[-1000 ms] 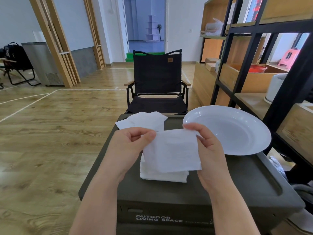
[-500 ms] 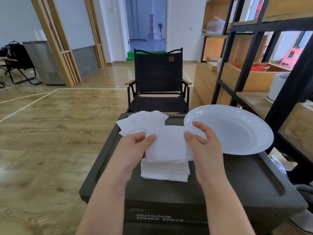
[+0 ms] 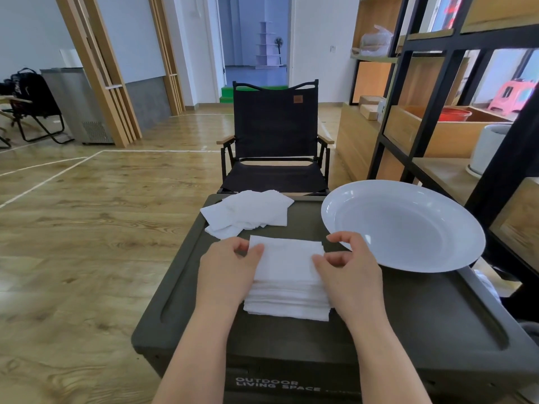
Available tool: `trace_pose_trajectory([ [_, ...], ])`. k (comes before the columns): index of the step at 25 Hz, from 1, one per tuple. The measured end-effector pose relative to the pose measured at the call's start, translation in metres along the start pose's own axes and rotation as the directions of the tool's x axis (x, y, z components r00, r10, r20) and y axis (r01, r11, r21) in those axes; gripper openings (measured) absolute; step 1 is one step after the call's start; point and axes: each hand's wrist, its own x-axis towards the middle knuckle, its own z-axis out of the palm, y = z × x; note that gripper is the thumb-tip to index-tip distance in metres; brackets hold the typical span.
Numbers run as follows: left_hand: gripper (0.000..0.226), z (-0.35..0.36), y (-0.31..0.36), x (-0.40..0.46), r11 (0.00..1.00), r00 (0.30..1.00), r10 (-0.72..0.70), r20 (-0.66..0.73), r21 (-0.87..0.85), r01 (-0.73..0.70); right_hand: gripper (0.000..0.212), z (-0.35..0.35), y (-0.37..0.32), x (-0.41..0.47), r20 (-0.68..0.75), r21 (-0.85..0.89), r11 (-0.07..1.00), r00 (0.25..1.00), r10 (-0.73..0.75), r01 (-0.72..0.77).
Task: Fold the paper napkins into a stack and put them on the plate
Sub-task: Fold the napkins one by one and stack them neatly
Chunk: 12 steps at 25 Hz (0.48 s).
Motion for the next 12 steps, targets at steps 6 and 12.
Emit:
trace_pose_trajectory([
  [6, 0.036, 0.001, -0.010, 0.008, 0.984, 0.987, -0.095, 0.126, 0.165, 0.074, 0.027, 0.002, 0.011, 0.007, 0.103, -0.226, 0.974, 0.994, 0.026, -0.002],
  [12, 0.030, 0.001, -0.002, 0.068, 0.979, 0.997, 0.006, 0.071, 0.202, -0.020, 0.026, 0.001, 0.004, 0.010, 0.072, -0.272, 0.962, 0.997, -0.014, 0.033],
])
